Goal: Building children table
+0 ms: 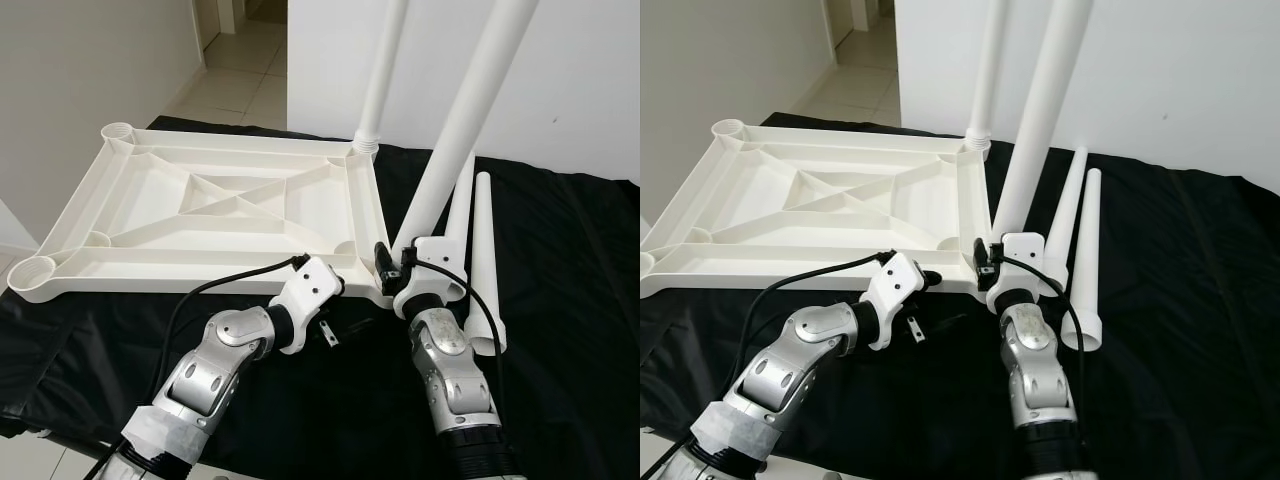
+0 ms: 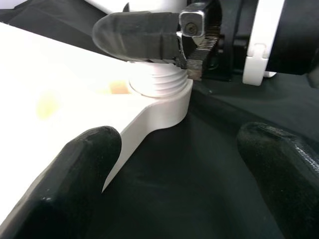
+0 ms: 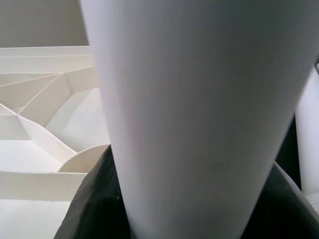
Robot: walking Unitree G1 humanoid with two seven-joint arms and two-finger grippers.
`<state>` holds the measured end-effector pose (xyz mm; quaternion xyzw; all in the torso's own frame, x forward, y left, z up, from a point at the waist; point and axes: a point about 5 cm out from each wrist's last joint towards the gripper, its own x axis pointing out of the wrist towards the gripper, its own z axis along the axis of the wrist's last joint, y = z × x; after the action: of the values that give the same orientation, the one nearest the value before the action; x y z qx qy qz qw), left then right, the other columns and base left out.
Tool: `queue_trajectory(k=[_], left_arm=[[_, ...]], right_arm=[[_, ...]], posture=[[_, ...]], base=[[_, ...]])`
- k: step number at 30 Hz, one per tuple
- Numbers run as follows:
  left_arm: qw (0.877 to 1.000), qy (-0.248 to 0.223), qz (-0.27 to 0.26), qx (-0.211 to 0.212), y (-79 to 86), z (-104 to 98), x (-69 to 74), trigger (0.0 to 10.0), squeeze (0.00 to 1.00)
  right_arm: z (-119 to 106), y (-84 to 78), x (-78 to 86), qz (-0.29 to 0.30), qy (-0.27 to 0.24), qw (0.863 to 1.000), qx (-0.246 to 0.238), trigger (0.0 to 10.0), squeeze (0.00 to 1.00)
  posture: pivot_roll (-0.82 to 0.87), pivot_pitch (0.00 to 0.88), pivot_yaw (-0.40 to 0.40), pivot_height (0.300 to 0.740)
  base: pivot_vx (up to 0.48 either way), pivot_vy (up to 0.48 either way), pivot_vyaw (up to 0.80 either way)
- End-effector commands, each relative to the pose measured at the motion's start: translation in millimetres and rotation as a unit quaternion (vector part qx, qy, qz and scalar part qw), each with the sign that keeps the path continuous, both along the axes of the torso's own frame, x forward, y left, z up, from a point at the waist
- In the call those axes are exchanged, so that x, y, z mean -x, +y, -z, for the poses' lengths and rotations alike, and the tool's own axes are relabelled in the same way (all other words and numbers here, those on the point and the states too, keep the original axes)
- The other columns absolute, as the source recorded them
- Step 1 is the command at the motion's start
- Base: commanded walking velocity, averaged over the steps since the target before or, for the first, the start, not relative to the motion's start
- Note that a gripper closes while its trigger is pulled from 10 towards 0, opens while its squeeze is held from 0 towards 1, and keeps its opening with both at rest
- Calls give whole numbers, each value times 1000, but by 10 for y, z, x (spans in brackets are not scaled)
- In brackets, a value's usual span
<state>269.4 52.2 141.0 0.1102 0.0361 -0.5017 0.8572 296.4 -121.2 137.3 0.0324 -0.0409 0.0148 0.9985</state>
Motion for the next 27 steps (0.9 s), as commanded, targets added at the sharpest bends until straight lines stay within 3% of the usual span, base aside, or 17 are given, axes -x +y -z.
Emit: queue_trajectory(k=[1, 2, 9, 14, 15, 16, 19, 27], left_arm=[[1000, 2, 1, 4, -4, -17, 7, 10000, 0], [1000, 2, 1, 4, -5, -19, 5, 10000, 0], [1000, 1, 4, 2, -6, -21, 0, 10000, 0], [1000, 1, 4, 1, 1, -20, 4, 10000, 0], [1000, 2, 4, 1, 0, -15, 9, 10000, 0], [1000, 2, 4, 1, 0, -15, 9, 10000, 0], [1000, 3, 6, 1, -2, -13, 13, 10000, 0], [1000, 6, 5, 1, -4, 4, 23, 10000, 0]], right_arm=[[-8, 6, 41, 23, -1, 1000, -7, 10000, 808], [-19, -1, 43, 24, -5, 1000, -8, 10000, 988], [-74, -50, 42, 20, -17, 1000, -17, 10000, 1000], [-98, -60, 20, -30, -16, 999, -3, 10000, 1000], [-91, -64, 2, -73, -7, 997, 7, 10000, 0], [-91, -64, 2, -73, -7, 997, 7, 10000, 0], [-102, -88, -35, -149, -9, 988, 46, 10000, 0], [-115, -172, -129, -243, -11, 964, 103, 10000, 0]], posture=[[-33, 26, -19, 740], [-33, 26, -19, 740], [-36, 24, -16, 740], [-38, 27, -16, 740], [-37, 28, -15, 740], [-37, 28, -15, 740], [-36, 32, -14, 740], [-32, 33, -9, 740]], base=[[0, 0, 0], [0, 0, 0], [0, 0, 0], [0, 0, 0], [0, 0, 0], [0, 0, 0], [0, 0, 0], [0, 0, 0]])
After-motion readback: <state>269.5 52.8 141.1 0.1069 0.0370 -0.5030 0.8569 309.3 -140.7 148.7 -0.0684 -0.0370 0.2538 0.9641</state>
